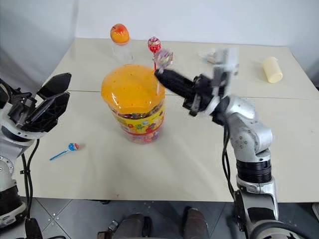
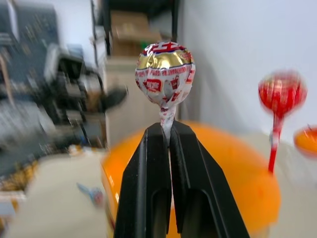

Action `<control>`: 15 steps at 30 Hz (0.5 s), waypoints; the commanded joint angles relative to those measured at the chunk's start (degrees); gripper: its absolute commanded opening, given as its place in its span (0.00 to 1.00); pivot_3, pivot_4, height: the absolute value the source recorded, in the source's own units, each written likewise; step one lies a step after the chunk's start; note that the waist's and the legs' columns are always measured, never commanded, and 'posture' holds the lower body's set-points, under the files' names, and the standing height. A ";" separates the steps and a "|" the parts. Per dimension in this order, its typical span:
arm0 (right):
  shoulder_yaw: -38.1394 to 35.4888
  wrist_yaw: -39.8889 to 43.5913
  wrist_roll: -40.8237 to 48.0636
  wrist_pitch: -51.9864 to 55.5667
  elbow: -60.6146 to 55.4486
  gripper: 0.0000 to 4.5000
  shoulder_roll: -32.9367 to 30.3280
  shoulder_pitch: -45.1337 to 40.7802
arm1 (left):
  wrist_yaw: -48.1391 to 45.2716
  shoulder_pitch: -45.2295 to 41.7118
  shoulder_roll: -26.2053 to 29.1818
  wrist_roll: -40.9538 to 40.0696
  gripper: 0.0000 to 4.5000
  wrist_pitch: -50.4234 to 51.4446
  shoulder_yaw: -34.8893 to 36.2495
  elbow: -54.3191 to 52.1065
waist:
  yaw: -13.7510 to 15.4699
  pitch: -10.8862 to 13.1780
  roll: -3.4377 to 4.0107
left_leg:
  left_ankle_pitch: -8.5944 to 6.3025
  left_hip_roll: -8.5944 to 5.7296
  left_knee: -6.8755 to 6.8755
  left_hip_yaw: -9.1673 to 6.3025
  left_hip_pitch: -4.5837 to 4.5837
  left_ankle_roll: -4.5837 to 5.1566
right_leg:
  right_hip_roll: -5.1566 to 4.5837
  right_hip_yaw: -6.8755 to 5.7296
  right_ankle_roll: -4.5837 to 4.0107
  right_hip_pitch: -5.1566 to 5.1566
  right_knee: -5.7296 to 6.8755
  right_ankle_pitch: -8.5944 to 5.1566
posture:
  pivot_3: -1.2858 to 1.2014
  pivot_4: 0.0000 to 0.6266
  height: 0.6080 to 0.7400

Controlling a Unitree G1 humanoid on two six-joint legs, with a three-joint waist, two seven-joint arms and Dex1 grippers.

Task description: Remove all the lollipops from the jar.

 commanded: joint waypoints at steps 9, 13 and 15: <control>-4.29 2.60 -13.89 10.05 15.04 0.01 -36.49 12.07 | -17.18 3.49 9.32 10.81 1.00 -5.93 -7.01 -2.92 | 0.69 0.00 0.00 | -0.09 -0.01 -0.16 0.14 -0.03 0.10 | 0.00 -0.01 0.00 -0.01 -0.22 0.00 | 0.52 0.24 1.00; 1.16 7.66 -24.72 2.72 18.20 0.01 -43.38 21.94 | -21.98 4.80 12.08 13.84 1.00 -7.84 -8.52 -2.32 | 0.16 0.04 0.10 | -0.09 0.07 -0.16 0.50 0.04 0.10 | -0.01 0.00 0.01 -0.06 -0.27 0.00 | 0.52 0.24 1.00; 2.41 9.57 -28.57 -3.76 19.89 0.01 -43.89 25.75 | -22.68 4.74 12.27 13.94 1.00 -7.99 -8.58 -1.61 | 0.05 0.07 0.17 | -0.09 0.11 -0.15 0.67 0.08 0.10 | -0.02 0.00 0.01 -0.06 -0.28 0.00 | 0.52 0.24 1.00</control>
